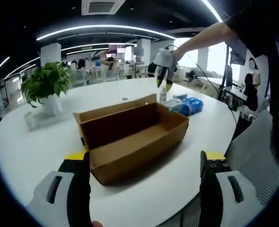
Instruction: Operate the shoe box by opening the lid, removing the specified soft item, and placing it in the target area until the item is outside and the box remains undamaged.
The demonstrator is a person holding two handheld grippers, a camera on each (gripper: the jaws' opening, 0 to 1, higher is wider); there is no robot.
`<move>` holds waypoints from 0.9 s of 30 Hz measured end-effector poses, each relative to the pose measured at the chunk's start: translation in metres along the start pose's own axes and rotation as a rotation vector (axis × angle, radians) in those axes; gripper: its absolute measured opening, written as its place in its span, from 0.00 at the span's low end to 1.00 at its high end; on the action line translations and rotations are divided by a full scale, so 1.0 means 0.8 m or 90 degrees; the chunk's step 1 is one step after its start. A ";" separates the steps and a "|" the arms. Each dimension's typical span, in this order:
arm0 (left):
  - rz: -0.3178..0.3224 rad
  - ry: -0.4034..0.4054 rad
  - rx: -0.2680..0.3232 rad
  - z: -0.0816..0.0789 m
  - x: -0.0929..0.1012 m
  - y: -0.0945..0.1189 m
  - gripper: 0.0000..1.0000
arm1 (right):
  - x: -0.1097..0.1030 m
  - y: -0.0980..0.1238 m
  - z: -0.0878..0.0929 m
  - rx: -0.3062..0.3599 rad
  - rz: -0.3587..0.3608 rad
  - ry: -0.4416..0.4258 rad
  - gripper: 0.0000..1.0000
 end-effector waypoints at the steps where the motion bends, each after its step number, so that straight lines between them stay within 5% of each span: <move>1: -0.005 0.003 -0.003 0.000 -0.004 -0.001 0.95 | 0.000 0.001 0.000 0.002 0.000 -0.004 0.36; 14: -0.017 0.019 -0.031 0.007 -0.029 -0.015 0.89 | 0.004 0.012 -0.020 0.071 0.018 -0.081 0.41; 27: -0.090 0.052 -0.038 0.005 -0.063 -0.021 0.61 | 0.019 0.012 -0.040 0.085 0.087 -0.098 0.41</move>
Point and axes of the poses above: the point that each gripper's makers call its tool centre point, and the gripper's own axes: y roughly backward along the fingers, x roughly to its right, z roughly out of its underside, the point moved 3 cm from there along y, roughly backward along the fingers, and after that the axes turned 6 degrees about z, right-handed, at the moved point
